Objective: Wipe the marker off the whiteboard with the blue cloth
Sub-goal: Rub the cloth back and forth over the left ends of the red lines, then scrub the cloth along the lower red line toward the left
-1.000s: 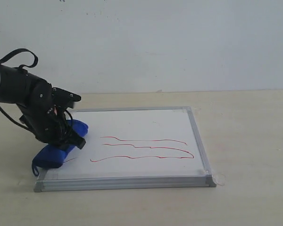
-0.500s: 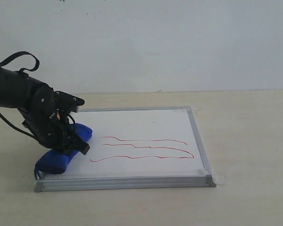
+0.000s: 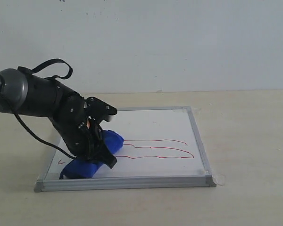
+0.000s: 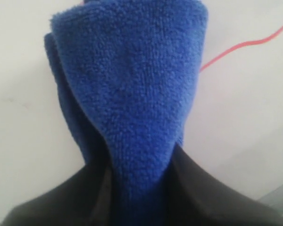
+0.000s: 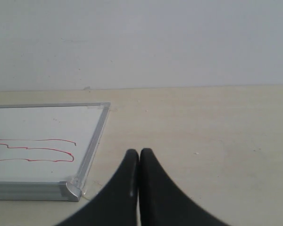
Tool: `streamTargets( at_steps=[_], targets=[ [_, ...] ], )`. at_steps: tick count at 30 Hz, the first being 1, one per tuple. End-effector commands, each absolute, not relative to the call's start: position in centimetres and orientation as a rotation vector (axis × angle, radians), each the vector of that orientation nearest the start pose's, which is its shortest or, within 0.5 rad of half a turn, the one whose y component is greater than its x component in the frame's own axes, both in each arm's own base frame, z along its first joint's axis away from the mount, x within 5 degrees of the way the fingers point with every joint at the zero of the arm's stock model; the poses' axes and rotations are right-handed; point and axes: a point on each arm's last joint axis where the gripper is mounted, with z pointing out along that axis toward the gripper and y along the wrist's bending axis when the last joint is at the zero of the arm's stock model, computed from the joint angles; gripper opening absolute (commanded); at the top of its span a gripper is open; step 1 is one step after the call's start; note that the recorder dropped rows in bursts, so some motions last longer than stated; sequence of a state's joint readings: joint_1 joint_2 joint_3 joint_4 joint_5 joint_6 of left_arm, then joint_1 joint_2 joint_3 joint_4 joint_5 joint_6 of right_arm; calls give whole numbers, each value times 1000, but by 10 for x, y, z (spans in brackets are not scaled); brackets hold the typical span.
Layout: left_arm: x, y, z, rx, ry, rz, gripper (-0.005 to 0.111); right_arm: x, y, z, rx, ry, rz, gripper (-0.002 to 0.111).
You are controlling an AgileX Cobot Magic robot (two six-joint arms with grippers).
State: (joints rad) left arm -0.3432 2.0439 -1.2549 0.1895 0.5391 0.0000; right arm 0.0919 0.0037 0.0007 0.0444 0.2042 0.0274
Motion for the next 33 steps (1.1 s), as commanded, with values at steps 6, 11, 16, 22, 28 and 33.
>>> streamTargets(
  at_steps=[6,11,16,22,28,33],
  targets=[
    [379,-70,113,507,2840,158,4,56,6,195,-27,1684,123,0],
    [383,-61,115,512,2799,265,4,56,6,195,-27,1684,123,0],
    [386,-53,116,437,2789,321,4,56,6,195,-27,1684,123,0],
    [379,-91,116,496,2764,230,4,56,6,195,-27,1684,123,0],
    [367,-137,116,629,2711,159,4,56,6,195,-27,1684,123,0],
    [370,-135,117,687,2683,178,4,56,6,195,-27,1684,123,0]
  ],
)
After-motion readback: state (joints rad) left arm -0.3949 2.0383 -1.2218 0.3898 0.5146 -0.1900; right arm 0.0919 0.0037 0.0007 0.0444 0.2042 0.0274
